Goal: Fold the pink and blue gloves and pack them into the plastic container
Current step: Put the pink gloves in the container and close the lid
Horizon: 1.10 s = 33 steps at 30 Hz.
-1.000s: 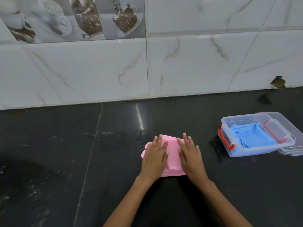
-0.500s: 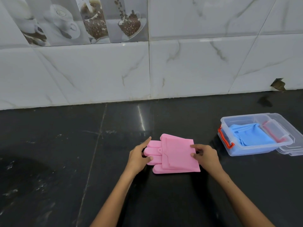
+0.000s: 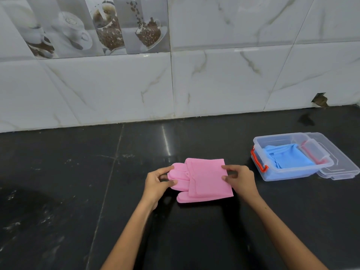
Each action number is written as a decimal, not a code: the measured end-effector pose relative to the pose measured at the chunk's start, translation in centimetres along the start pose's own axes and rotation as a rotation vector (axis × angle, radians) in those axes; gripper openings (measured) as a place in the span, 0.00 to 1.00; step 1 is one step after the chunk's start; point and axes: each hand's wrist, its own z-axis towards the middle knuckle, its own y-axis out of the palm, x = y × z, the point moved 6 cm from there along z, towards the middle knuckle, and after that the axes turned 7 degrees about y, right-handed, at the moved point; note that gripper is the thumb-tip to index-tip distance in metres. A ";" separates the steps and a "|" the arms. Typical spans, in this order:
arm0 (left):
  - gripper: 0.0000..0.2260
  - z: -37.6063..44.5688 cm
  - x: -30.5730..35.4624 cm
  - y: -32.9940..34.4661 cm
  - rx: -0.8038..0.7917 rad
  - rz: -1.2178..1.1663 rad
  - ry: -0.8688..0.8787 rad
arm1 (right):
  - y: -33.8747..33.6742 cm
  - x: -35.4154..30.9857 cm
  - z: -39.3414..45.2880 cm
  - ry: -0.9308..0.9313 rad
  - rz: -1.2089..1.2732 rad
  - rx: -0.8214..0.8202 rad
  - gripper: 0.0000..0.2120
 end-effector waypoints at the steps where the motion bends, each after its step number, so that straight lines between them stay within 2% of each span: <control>1: 0.24 -0.1 0.7 0.1 0.002 0.009 0.015 | -0.6 -0.3 -0.1 -0.014 0.010 0.004 0.19; 8: 0.24 -0.7 7.2 4.1 -0.011 0.025 0.124 | -8.6 -0.9 -0.3 -0.100 0.074 0.061 0.16; 14: 0.24 -0.5 12.0 13.4 -0.041 0.027 0.198 | -18.2 2.0 2.0 -0.095 0.164 0.075 0.16; 20: 0.24 0.8 13.6 23.5 -0.053 0.042 0.180 | -25.3 6.5 6.3 -0.069 0.132 0.088 0.16; 27: 0.23 1.1 11.7 29.2 0.016 0.068 0.134 | -27.3 10.3 10.2 -0.103 0.099 0.071 0.16; 33: 0.22 0.7 10.9 29.1 0.123 0.048 0.132 | -26.1 11.3 11.8 -0.131 0.076 0.027 0.17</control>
